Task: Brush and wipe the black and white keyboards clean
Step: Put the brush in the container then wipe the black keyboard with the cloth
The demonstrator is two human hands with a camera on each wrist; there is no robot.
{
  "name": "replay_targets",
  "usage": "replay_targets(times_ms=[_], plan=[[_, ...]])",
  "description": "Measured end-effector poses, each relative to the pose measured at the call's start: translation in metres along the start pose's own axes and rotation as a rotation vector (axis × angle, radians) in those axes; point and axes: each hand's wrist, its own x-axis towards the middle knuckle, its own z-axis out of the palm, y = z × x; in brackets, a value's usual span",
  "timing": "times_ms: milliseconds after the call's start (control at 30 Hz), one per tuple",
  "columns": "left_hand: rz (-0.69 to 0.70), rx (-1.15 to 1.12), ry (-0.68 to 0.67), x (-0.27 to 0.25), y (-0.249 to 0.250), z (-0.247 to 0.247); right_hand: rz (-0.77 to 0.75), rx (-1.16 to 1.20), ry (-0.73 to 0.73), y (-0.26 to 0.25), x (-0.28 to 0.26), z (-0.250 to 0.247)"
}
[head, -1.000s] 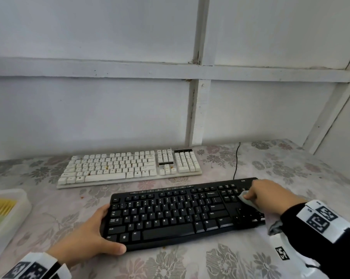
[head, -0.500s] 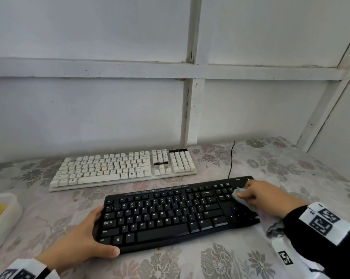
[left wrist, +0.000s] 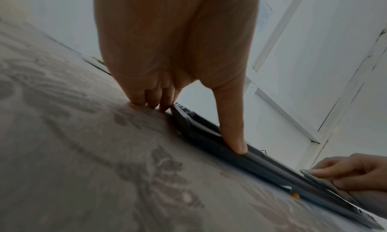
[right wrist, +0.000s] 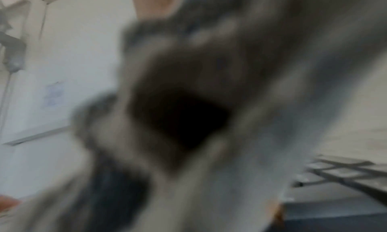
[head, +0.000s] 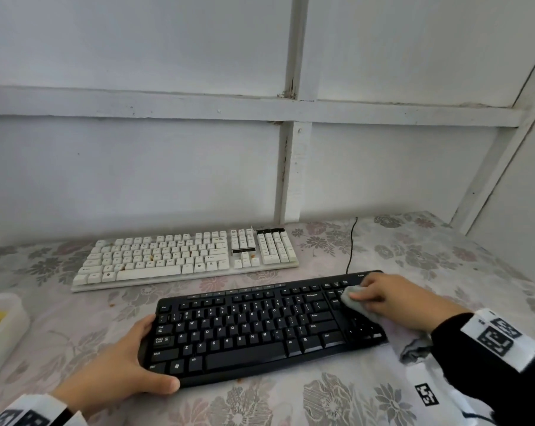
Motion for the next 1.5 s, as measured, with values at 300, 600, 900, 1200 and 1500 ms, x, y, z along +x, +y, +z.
replay_targets(times_ms=[300, 600, 900, 1200, 1500], plan=[[-0.033, -0.010, -0.024, 0.001, -0.002, -0.001, 0.175, -0.089, 0.008, 0.033, -0.002, 0.004], [-0.054, 0.006, -0.010, -0.002, 0.003, 0.000, 0.198, -0.216, 0.095, -0.021, 0.002, -0.004], [-0.046, 0.001, 0.010, -0.005, 0.002, 0.001, -0.373, 0.056, 0.030, -0.210, 0.048, 0.025], [-0.072, 0.037, 0.024, -0.001, 0.010, 0.002, -0.401, -0.043, -0.046, -0.280, 0.067, 0.051], [-0.054, -0.026, 0.055, 0.000, 0.004, 0.004, -0.320, 0.017, -0.063, -0.239, 0.048, 0.028]])
